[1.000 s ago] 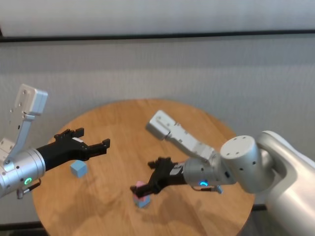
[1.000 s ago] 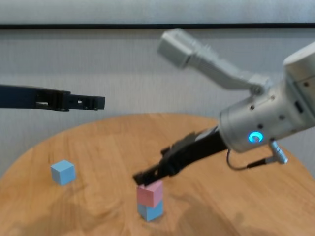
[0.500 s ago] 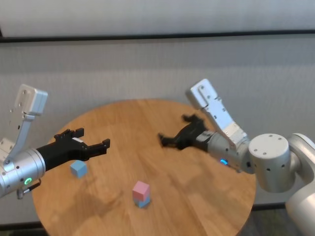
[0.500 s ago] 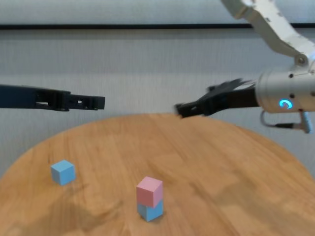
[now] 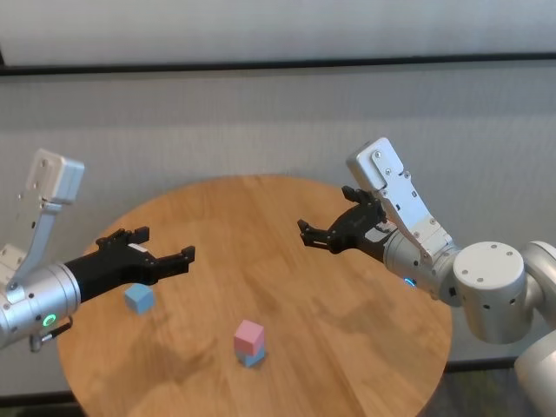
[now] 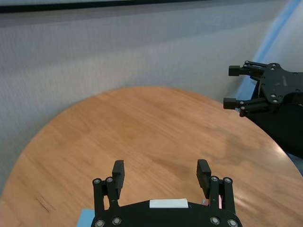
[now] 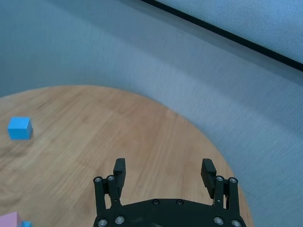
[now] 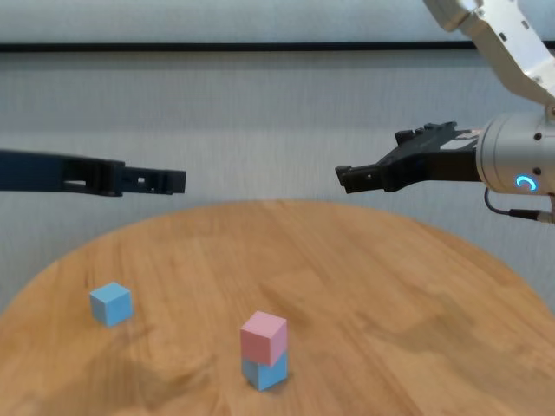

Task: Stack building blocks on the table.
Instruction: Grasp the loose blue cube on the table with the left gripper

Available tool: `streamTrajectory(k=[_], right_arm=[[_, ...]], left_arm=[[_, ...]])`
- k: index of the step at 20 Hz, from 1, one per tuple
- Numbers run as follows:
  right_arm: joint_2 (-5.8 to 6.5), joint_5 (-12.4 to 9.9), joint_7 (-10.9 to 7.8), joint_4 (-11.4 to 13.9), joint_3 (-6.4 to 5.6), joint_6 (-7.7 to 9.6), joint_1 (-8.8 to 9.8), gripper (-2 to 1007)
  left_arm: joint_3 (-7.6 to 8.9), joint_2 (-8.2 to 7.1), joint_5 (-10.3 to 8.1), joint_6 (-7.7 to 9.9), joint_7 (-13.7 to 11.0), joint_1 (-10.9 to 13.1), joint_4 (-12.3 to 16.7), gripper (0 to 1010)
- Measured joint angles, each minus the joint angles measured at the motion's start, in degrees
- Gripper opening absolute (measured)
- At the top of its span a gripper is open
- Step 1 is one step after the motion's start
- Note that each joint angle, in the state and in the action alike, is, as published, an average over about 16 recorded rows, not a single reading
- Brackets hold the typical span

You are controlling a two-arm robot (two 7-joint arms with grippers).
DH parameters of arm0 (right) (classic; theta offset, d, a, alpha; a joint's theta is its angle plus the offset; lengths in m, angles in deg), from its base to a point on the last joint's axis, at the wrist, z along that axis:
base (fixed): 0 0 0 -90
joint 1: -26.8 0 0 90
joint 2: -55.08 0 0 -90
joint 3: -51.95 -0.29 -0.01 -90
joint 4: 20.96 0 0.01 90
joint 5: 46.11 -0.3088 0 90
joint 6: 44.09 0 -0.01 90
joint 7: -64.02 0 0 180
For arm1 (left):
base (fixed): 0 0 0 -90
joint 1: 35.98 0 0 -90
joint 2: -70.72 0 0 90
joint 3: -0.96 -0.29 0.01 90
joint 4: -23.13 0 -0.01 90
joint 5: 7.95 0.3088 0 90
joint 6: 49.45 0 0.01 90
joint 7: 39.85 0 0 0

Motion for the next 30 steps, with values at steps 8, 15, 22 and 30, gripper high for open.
streamTrajectory(k=[8,15,22,30], right_arm=[[0.02,0.01,0.15,-0.14,0.08,0.09,-0.02,1005],[0.0,0.0,0.23,-0.12,0.29,0.46,-0.12,1004],[-0.01,-0.01,0.27,-0.1,0.4,0.65,-0.17,1004],[-0.01,-0.02,0.29,-0.07,0.45,0.75,-0.2,1005]], left_arm=[[0.7,-1.91,-1.48,-5.29,-3.29,1.82,-1.49,1003],[-0.72,-4.23,-2.05,-7.93,-6.73,1.79,-4.31,1003],[-4.55,-4.87,-0.44,-6.75,-7.99,-1.63,-8.93,1003],[-8.65,-3.18,4.0,-8.71,-9.48,-7.1,-16.02,1003]])
